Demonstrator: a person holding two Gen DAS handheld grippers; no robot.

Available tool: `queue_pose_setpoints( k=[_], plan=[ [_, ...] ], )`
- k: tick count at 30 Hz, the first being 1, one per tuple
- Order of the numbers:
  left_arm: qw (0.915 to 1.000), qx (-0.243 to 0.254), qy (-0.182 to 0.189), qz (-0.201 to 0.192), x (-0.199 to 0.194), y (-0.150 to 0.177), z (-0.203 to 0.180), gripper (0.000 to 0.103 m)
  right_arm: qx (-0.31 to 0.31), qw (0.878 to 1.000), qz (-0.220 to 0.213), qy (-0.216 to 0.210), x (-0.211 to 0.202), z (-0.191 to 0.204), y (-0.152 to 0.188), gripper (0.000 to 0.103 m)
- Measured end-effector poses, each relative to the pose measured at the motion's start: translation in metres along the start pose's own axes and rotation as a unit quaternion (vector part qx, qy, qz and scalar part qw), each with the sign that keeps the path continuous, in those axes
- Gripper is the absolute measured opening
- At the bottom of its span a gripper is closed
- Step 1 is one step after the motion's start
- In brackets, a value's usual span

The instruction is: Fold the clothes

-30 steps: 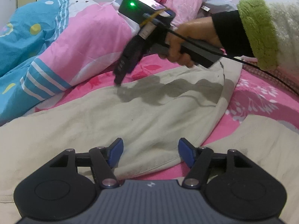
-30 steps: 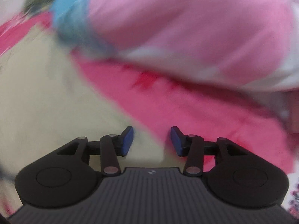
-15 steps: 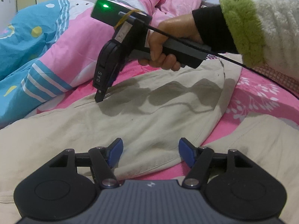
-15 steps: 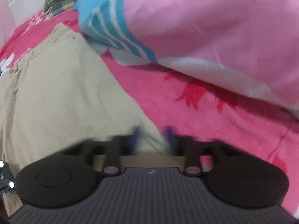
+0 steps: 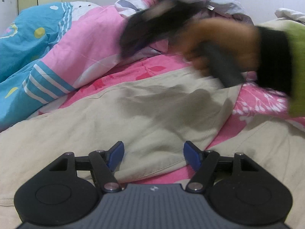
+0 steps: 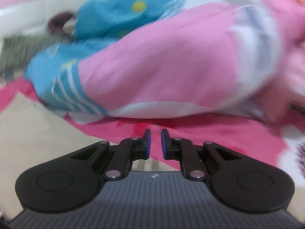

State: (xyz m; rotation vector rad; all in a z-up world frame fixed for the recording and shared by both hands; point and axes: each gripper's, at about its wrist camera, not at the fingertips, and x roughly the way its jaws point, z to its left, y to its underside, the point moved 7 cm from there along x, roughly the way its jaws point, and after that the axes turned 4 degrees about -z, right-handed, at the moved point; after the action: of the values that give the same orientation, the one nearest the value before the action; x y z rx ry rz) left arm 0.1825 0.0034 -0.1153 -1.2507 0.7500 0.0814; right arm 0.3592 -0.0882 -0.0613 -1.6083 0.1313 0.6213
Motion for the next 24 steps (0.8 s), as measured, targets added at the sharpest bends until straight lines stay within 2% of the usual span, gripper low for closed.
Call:
queue_pose_setpoints(
  k=[2,4,8,10,15,20,22,24],
  plan=[
    [1.0000,0.002,-0.002,-0.001,0.000,0.000,0.000,0.071,0.001,0.999,0.006,0.045,-0.033,-0.031,0.018,0.031],
    [1.0000,0.002,-0.002,0.000,0.000,0.001,-0.001,0.071,0.003,0.996,0.022,0.088,-0.063,-0.060,0.042,0.033],
    [1.0000,0.002,-0.002,0.000,-0.001,0.001,-0.002,0.071,0.047,0.987,0.101,0.117,-0.091,-0.115,0.110,0.032],
    [1.0000,0.002,-0.002,0.000,0.000,0.001,-0.003,0.071,0.073,0.984,0.100,0.127,-0.110,-0.133,0.131,0.031],
    [1.0000,0.001,-0.003,0.000,0.001,0.001,-0.002,0.072,0.085,0.972,0.121,0.182,-0.151,-0.136,0.148,0.034],
    [1.0000,-0.006,-0.002,-0.003,0.000,0.000,-0.001,0.072,0.112,0.964,0.125,0.204,-0.177,-0.135,0.156,0.035],
    [0.9997,-0.017,-0.012,-0.014,-0.007,-0.004,0.002,0.072,0.105,0.967,0.117,0.202,-0.187,-0.125,0.146,0.035],
    [0.9982,-0.042,-0.034,-0.024,-0.024,-0.010,0.009,0.072,0.092,0.977,0.082,0.174,-0.199,-0.114,0.128,0.035]
  ],
)
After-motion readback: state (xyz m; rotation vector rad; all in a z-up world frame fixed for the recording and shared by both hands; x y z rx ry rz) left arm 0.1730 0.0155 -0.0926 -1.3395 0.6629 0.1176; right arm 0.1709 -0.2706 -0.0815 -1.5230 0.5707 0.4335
